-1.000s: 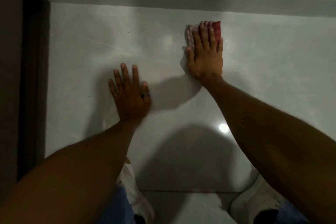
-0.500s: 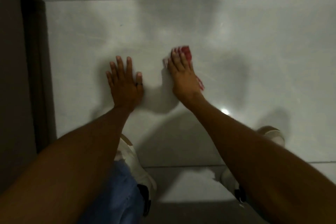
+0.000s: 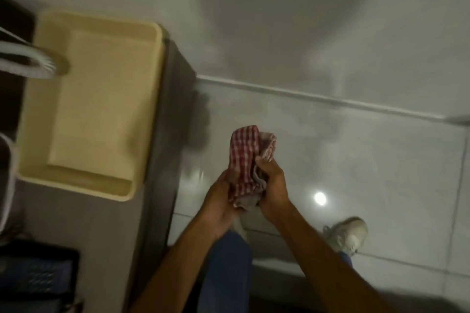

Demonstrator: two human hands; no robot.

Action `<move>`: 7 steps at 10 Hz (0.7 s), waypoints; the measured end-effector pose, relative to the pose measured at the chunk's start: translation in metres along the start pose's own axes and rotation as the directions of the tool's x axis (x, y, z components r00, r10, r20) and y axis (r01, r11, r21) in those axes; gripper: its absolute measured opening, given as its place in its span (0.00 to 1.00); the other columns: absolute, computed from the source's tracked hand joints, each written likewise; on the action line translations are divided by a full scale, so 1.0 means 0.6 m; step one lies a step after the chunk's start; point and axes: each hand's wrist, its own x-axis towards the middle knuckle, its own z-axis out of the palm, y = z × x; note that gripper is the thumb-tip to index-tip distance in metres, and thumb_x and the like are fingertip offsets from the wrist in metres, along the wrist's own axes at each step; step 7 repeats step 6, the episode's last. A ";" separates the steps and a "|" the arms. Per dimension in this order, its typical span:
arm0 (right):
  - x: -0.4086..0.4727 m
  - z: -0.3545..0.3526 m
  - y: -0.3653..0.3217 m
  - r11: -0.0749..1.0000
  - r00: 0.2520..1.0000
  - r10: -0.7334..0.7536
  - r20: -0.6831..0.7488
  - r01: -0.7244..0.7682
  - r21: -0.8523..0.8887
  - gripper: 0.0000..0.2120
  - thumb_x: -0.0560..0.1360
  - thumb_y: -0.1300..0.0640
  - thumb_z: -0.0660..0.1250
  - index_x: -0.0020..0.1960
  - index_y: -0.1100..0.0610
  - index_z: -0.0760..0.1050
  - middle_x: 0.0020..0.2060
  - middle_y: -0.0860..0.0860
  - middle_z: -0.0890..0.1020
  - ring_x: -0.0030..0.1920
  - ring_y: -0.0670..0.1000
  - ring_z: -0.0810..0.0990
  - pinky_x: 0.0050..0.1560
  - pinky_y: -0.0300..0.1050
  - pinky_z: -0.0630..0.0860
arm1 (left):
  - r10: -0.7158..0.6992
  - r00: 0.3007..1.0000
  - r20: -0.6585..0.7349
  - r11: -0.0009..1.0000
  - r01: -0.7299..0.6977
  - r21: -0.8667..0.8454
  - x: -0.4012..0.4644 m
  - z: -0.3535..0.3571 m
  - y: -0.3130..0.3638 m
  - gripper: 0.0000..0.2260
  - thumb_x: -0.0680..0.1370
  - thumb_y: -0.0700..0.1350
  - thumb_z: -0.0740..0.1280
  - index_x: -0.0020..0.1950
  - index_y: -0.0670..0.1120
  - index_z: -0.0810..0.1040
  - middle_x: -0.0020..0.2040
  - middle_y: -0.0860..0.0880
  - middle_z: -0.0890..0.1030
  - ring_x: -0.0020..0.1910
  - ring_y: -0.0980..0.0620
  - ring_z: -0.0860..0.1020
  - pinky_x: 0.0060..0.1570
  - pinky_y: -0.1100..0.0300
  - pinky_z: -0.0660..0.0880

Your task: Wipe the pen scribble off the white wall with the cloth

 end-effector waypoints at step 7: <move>0.175 0.469 -0.079 -0.534 0.694 -0.394 0.602 0.361 -0.765 0.19 0.79 0.55 0.66 0.67 0.60 0.82 0.87 0.60 0.56 0.88 0.63 0.45 0.87 0.60 0.39 | 0.591 0.750 -0.299 0.674 -0.255 0.693 0.015 -0.251 0.371 0.29 0.83 0.45 0.73 0.84 0.45 0.70 0.76 0.38 0.77 0.75 0.34 0.75 0.67 0.45 0.78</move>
